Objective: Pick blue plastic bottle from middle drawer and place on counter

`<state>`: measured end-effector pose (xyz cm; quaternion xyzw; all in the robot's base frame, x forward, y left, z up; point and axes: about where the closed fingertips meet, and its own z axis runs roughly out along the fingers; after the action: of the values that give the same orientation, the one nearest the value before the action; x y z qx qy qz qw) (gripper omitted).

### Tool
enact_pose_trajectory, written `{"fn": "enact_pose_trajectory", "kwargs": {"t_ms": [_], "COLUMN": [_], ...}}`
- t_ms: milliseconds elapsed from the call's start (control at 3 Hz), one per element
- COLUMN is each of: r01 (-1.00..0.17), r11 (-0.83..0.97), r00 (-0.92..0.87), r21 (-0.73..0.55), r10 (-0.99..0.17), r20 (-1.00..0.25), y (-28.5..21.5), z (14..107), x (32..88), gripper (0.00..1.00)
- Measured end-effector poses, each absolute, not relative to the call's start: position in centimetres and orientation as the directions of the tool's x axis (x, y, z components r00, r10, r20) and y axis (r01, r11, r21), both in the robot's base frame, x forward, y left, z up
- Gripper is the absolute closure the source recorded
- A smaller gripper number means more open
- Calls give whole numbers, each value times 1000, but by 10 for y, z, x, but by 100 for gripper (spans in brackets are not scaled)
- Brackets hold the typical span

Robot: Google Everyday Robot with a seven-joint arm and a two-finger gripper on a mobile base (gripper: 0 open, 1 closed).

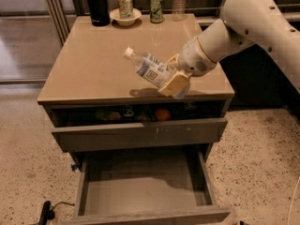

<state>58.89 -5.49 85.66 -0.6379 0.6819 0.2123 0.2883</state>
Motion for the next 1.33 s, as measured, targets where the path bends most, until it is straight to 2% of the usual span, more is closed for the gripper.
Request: {"fn": "enact_pose_trajectory", "kwargs": {"t_ms": [667, 1333], "r01": [-991, -978], "r11": [109, 172], "r00": [-25, -30], "r21": [-81, -118], "r10": [-732, -674], "r20": [-681, -738], "y": [-55, -60], "z": [863, 898], "x": [598, 630], "gripper": [100, 100]}}
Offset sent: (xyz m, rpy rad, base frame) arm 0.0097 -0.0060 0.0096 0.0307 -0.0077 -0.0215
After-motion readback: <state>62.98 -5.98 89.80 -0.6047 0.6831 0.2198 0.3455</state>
